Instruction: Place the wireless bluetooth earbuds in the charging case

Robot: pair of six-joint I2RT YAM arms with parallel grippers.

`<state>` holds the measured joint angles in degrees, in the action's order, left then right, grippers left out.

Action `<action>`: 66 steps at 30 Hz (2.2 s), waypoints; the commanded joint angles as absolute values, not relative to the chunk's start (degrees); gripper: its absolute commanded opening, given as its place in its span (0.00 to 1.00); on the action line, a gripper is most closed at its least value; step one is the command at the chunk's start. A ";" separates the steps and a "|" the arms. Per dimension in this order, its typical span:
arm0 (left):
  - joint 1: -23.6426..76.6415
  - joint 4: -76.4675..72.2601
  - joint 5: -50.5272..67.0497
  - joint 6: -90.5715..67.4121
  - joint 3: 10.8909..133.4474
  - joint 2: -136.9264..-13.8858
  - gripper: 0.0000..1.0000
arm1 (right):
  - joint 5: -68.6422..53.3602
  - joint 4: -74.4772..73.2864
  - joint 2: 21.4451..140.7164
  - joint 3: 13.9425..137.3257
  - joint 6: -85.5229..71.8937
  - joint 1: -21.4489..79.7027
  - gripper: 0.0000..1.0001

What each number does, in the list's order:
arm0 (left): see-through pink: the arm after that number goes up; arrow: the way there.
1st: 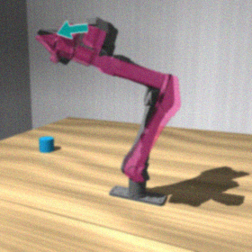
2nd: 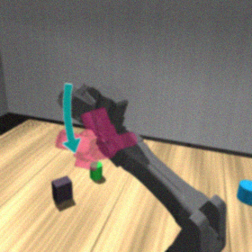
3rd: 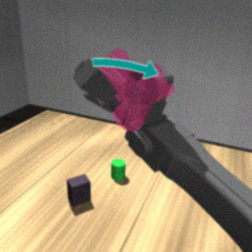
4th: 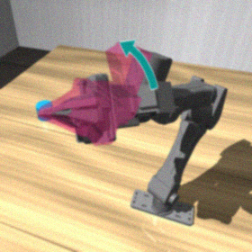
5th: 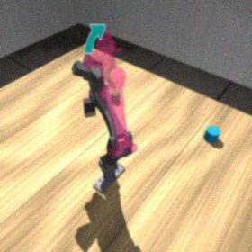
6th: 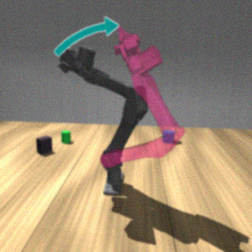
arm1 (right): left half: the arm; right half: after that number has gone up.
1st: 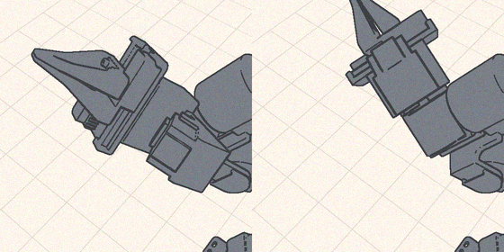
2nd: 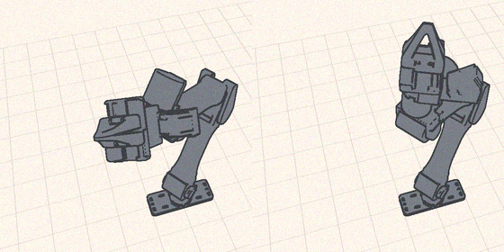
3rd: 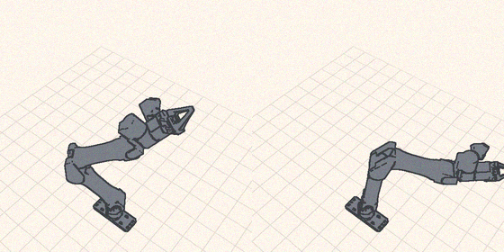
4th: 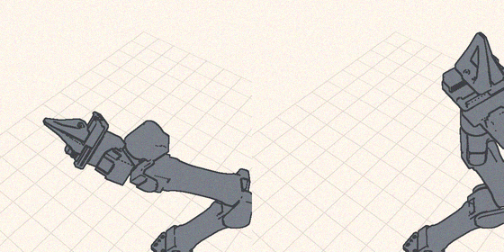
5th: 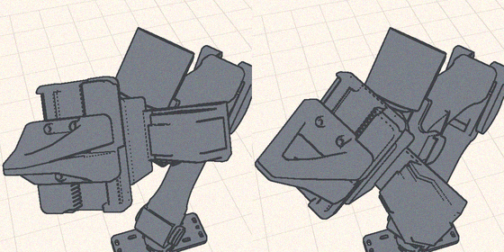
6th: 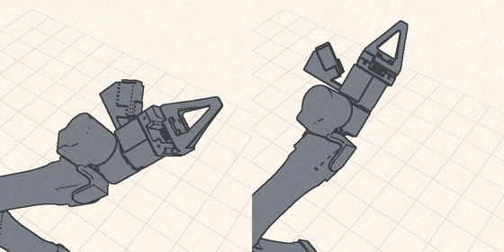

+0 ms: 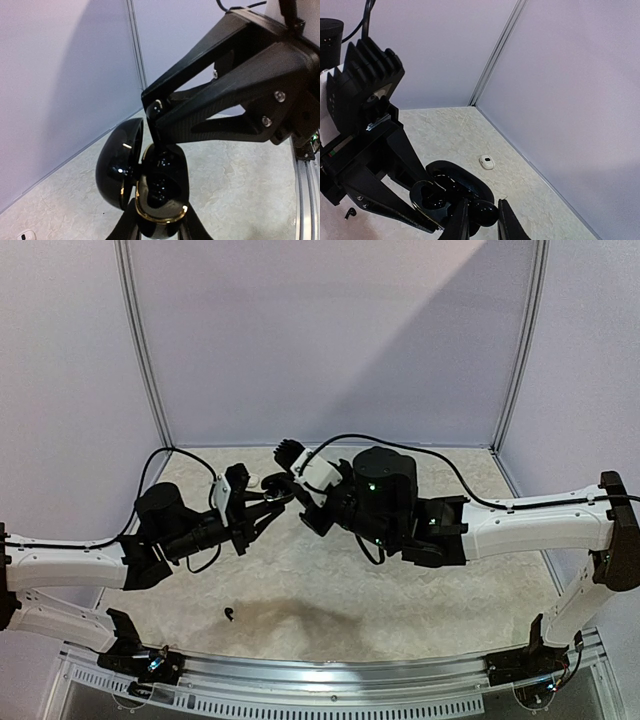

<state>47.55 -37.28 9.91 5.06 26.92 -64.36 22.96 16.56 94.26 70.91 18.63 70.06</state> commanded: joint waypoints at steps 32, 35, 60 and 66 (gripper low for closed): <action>45.53 -42.71 15.76 -0.53 27.27 -65.32 0.00 | 17.00 2.30 94.83 73.91 46.05 68.52 0.00; 45.46 -42.76 15.79 -0.48 27.35 -65.33 0.00 | 16.76 0.87 94.79 74.18 47.43 68.48 0.00; 45.00 -42.37 16.14 -0.09 27.73 -65.39 0.00 | 20.06 0.00 97.51 77.16 46.43 68.53 0.19; 44.90 -42.34 16.04 -0.24 27.59 -65.30 0.00 | 20.01 0.00 97.47 77.38 45.44 68.51 0.22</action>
<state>45.54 -38.15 15.18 -0.64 26.83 -65.69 18.74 4.29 95.48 76.69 46.89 69.23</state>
